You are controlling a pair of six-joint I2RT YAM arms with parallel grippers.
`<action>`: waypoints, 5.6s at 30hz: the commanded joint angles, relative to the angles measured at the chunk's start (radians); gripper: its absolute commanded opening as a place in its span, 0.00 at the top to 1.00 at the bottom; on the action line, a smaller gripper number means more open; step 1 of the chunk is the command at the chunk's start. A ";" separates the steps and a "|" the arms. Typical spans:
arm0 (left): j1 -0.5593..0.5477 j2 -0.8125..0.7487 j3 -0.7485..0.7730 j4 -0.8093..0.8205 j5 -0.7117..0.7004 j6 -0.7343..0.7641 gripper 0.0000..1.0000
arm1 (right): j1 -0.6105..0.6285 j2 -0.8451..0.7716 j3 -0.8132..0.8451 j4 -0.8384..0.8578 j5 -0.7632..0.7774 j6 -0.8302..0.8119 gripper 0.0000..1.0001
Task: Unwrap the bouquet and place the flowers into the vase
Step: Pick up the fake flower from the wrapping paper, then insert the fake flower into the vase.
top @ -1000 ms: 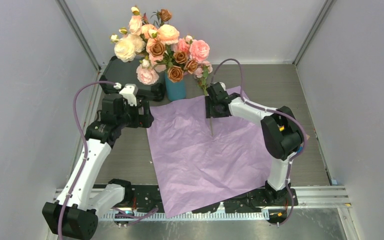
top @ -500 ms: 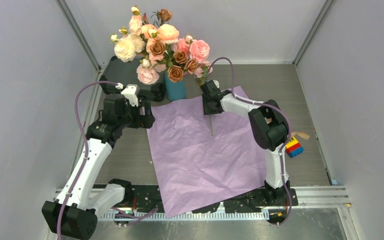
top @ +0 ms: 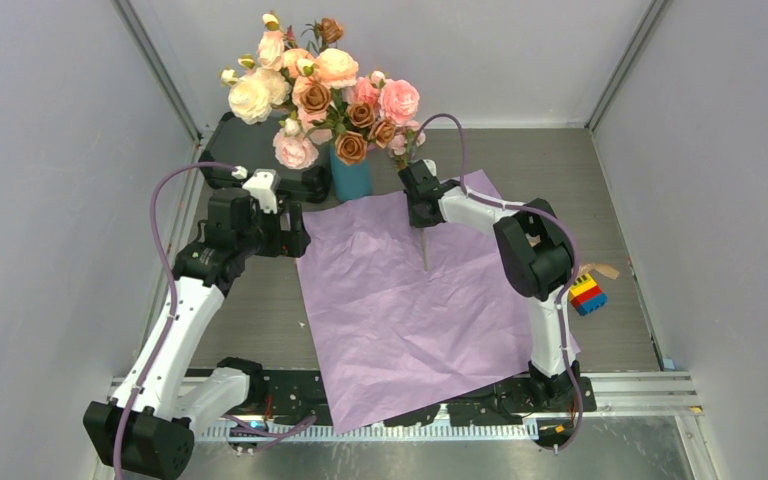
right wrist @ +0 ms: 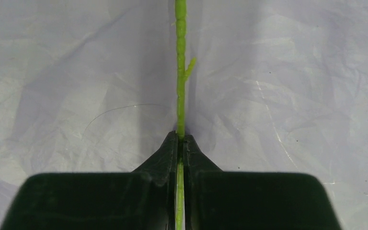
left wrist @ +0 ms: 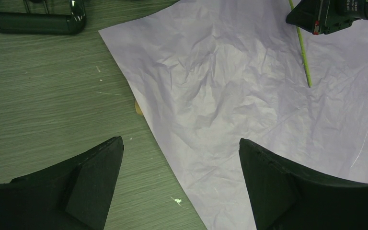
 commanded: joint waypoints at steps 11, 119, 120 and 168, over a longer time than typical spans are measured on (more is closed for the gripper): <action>-0.006 -0.005 -0.006 0.007 -0.011 0.004 0.07 | -0.017 -0.056 -0.050 0.105 0.010 0.043 1.00; -0.198 0.101 0.466 0.745 0.436 -0.693 0.43 | 0.154 -1.055 -0.238 0.182 -0.962 -0.063 1.00; -0.196 0.097 0.459 0.747 0.430 -0.693 0.50 | 0.154 -1.055 -0.239 0.179 -0.953 -0.068 1.00; -0.187 -0.196 -0.019 1.217 -0.047 0.108 1.00 | -0.005 -1.117 -0.481 0.160 0.197 0.003 0.17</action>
